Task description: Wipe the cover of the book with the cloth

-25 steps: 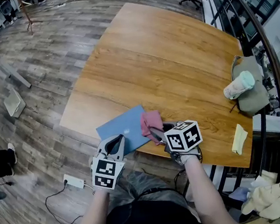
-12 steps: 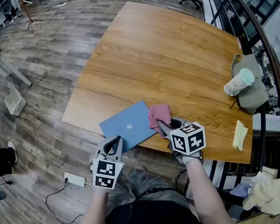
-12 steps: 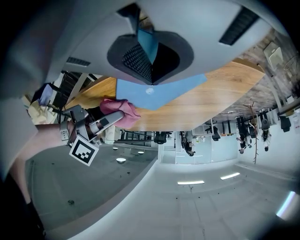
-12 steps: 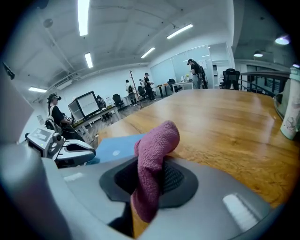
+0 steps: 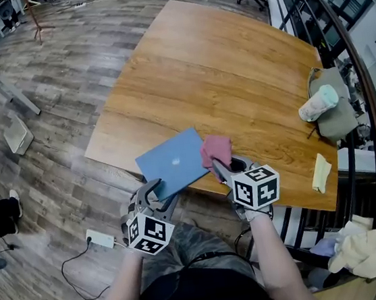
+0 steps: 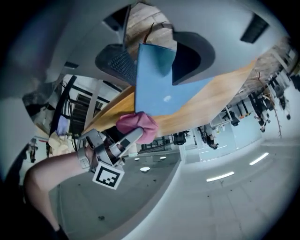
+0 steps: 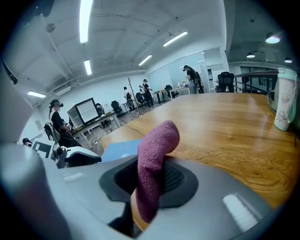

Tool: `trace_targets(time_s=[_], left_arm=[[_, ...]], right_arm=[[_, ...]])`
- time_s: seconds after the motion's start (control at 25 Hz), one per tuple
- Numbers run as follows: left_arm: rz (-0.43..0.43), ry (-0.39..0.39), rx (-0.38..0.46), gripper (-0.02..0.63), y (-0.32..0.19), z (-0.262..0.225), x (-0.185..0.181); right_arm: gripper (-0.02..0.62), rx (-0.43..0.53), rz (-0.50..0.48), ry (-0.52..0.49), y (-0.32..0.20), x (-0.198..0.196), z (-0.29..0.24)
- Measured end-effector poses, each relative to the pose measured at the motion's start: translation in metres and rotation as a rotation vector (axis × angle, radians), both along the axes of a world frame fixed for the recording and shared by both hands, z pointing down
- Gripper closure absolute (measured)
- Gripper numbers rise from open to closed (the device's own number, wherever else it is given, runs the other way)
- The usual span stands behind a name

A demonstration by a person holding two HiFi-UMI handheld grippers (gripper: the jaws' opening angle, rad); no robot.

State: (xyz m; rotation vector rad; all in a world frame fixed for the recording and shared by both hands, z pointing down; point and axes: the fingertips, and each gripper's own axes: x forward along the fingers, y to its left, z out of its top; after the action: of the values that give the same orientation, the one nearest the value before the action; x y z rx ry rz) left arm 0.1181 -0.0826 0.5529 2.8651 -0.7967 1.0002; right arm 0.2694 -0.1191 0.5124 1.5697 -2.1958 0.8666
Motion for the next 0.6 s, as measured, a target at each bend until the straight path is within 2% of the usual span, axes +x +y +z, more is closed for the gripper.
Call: trace_targets(time_s=[0.2,0.44,0.52,0.6], left_arm=[[0.063,-0.132,0.114,0.383,0.006,0.014,-0.001],[0.099,-0.315,0.331,0.385,0.002,0.022,-0.005],[0.095,-0.353,0.382,0.391,0.001,0.023,-0.006],[0.081,-0.354,0.397,0.416,0.0,0.022,-0.006]], right_arm=[[0.503,0.019,0.024,-0.032,0.007,-0.002,-0.008],[0.503,0.021,0.044,-0.036,0.023,0.0,-0.011],[0.503,0.018,0.054,-0.039,0.028,0.002,-0.011],[0.503,0.017,0.064,-0.044,0.033,0.003,-0.009]])
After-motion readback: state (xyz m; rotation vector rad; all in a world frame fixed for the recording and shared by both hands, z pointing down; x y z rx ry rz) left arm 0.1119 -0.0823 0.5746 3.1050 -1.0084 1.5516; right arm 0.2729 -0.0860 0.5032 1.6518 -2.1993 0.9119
